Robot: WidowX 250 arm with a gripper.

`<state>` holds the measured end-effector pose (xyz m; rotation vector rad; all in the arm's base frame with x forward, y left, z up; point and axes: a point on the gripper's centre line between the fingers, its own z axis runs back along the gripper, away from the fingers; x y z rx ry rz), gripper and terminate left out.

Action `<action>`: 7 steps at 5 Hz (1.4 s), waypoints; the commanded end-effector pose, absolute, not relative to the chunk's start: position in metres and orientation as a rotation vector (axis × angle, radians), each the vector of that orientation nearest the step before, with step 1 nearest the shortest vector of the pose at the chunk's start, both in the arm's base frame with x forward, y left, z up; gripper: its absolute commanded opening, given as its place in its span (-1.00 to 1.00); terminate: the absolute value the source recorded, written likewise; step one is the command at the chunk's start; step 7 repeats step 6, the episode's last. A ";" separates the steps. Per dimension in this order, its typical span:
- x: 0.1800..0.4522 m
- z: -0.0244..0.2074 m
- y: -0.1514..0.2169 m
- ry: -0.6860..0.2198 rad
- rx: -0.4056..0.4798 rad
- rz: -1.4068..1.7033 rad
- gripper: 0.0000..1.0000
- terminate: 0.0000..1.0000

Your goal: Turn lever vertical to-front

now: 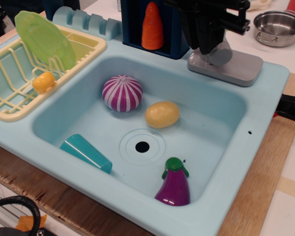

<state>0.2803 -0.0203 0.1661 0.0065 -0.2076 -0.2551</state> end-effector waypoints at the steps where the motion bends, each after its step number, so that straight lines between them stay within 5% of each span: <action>1: 0.231 0.129 0.103 0.009 0.025 -0.059 -1.00 -1.00; 4: 0.209 0.116 0.111 -0.033 -0.054 0.016 -1.00 -1.00; 5: 0.204 0.133 0.093 -0.026 -0.057 0.034 1.00 -1.00; 6: 0.204 0.133 0.093 -0.026 -0.057 0.034 1.00 1.00; 7: 0.204 0.133 0.093 -0.026 -0.057 0.034 1.00 1.00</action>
